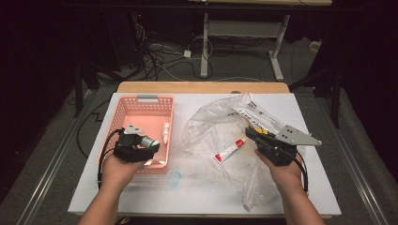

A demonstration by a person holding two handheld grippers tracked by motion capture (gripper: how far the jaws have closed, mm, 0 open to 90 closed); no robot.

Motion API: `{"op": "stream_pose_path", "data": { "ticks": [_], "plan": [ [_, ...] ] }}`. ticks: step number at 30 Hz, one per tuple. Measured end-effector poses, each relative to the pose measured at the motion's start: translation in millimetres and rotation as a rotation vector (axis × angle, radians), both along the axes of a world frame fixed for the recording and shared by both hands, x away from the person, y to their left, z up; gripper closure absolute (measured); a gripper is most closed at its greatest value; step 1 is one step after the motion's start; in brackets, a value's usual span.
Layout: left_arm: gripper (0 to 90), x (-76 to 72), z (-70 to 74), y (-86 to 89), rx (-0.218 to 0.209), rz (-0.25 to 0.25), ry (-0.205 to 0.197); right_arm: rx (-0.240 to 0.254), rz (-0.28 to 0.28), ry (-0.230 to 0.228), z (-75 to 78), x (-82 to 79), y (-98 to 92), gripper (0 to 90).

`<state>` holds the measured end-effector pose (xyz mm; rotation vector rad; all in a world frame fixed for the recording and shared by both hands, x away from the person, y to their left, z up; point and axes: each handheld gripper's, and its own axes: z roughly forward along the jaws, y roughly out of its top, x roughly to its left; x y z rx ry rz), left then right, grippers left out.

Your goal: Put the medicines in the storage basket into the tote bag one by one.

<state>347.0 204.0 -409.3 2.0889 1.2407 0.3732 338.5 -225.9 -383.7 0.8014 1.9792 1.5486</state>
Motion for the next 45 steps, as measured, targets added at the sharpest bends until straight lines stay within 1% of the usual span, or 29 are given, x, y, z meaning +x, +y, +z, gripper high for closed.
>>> {"op": "stream_pose_path", "data": {
  "ticks": [4, 8, 11, 12, 14, 17, 20, 25, 26, 30, 34, 36, 39, 45],
  "plan": [
    [35.2, -6.1, -5.3, 0.5, -0.030, 0.001, -0.017, -0.004, 0.002, 0.001, -1.2, 0.4, 1.0, 90.0],
    [35.2, -10.4, -9.4, -0.7, -0.036, -0.007, -0.027, -0.011, 0.002, 0.004, -2.6, 1.2, 1.7, 90.0],
    [35.2, -12.7, -10.0, 0.5, -0.053, -0.007, -0.038, -0.011, 0.003, 0.008, -3.4, 1.4, 2.3, 90.0],
    [35.2, -13.6, -10.2, 0.7, -0.065, -0.005, -0.042, -0.012, 0.003, 0.007, -3.5, 1.4, 2.4, 90.0],
    [35.2, -14.4, -10.1, 0.1, -0.070, -0.013, -0.048, -0.014, 0.004, 0.005, -3.6, 1.5, 2.7, 90.0],
    [35.2, -15.4, -9.0, -1.9, -0.080, -0.024, -0.055, -0.017, 0.006, 0.002, -3.4, 1.1, 2.6, 90.0],
    [35.2, -18.5, -6.6, -5.7, -0.081, -0.040, -0.067, -0.015, 0.004, 0.005, -3.0, 0.1, 2.3, 90.0],
    [35.2, -24.7, 0.5, -10.8, -0.089, -0.054, -0.100, -0.014, 0.006, 0.003, -3.4, 0.5, 2.0, 90.0],
    [35.2, -25.3, 1.7, -11.4, -0.097, -0.057, -0.104, -0.015, 0.007, 0.003, -3.5, 0.5, 2.2, 90.0],
    [35.2, -28.6, 5.6, -14.7, -0.108, -0.071, -0.114, -0.014, 0.006, 0.005, -3.1, 0.0, 2.4, 90.0],
    [35.2, -33.4, 9.3, -20.1, -0.127, -0.097, -0.123, -0.013, 0.007, 0.006, -3.2, 0.2, 2.4, 90.0],
    [35.2, -36.3, 11.4, -24.0, -0.125, -0.111, -0.131, -0.014, 0.008, 0.004, -3.5, 0.6, 2.4, 90.0],
    [35.2, -40.5, 14.1, -30.5, -0.135, -0.135, -0.138, -0.015, 0.008, 0.005, -3.6, 0.4, 2.7, 90.0],
    [35.2, -46.9, 14.8, -45.8, -0.144, -0.183, -0.139, -0.015, 0.009, 0.004, -3.7, 0.4, 2.6, 90.0]
  ]
}}
